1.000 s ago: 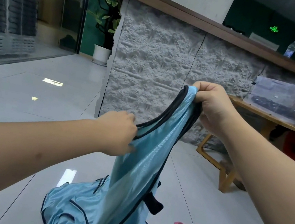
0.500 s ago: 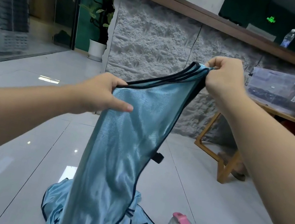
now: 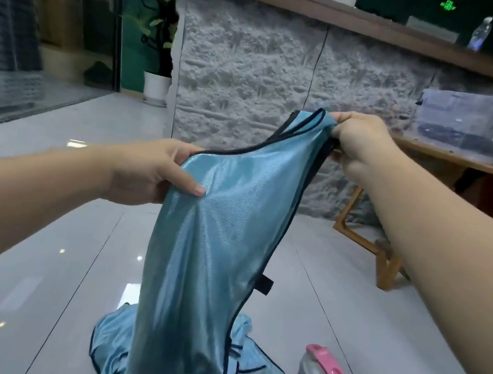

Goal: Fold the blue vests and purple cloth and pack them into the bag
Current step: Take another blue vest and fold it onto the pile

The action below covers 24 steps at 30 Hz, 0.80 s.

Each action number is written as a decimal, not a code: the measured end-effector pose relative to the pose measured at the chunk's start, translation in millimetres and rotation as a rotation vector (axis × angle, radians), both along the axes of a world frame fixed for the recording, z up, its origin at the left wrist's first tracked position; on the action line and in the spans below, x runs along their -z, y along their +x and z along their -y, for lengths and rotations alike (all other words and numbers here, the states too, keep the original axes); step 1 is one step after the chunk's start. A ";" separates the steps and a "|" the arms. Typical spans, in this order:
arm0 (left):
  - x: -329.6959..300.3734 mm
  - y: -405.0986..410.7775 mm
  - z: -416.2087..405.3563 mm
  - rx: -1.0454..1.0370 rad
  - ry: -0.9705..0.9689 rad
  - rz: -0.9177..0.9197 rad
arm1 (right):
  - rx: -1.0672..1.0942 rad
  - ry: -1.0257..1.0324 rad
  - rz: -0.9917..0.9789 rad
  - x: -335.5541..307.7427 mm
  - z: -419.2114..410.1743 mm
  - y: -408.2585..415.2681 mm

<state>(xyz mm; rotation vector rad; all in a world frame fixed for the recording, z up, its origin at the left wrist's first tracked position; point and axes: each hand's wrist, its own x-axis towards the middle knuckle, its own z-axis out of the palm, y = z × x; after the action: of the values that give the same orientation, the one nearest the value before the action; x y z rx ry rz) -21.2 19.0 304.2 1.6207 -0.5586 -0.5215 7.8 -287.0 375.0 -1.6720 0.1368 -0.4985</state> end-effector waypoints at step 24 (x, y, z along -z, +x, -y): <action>-2.6 2.8 24.2 -0.357 -0.296 -0.219 | -0.504 0.748 -0.604 250.5 -74.5 -58.4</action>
<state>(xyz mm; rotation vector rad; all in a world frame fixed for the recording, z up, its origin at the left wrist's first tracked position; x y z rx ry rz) -18.4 -5.2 306.9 1.3216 -0.1656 -0.3256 -50.6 -212.5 124.5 -1.0067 0.2897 0.4189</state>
